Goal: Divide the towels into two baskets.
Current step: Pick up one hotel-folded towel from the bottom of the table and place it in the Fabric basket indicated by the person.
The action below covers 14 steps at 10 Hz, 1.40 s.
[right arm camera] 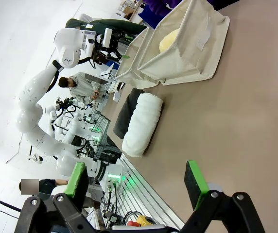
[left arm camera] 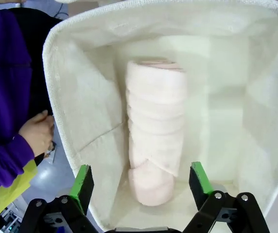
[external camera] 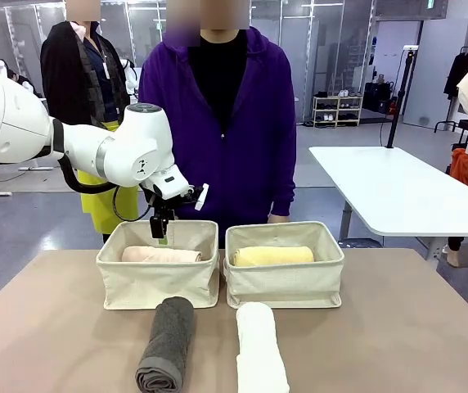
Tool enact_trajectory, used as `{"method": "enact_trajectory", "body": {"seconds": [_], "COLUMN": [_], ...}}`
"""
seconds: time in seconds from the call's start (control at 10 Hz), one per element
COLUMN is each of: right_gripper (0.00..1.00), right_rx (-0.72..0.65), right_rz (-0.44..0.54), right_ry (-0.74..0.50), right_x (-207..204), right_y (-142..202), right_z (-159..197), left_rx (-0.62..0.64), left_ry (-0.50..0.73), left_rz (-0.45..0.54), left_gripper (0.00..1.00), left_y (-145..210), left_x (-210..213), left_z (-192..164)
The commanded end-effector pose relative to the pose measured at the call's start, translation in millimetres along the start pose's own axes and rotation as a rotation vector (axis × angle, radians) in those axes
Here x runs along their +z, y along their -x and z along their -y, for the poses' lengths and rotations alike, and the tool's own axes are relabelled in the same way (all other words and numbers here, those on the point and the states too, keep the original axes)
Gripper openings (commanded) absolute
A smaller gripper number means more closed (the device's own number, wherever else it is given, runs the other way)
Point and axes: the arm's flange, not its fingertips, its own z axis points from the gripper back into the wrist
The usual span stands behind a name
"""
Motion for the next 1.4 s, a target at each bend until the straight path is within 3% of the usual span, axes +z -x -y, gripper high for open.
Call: {"method": "enact_trajectory", "body": {"seconds": [0.0,1.3], "right_gripper": [1.00,1.00], "right_rx": [0.011,0.011], "right_rz": [0.015,0.015], "right_ry": [-0.008,-0.008], "right_x": [0,0], "right_y": [2,2], "right_z": [-3,-3], "left_rx": [0.027,0.000], "left_ry": [-0.008,0.000], "left_rz": [-0.006,0.000], "left_gripper": [1.00,1.00], "left_y": [4,0], "left_x": [11,0], "left_z": [7,0]}}
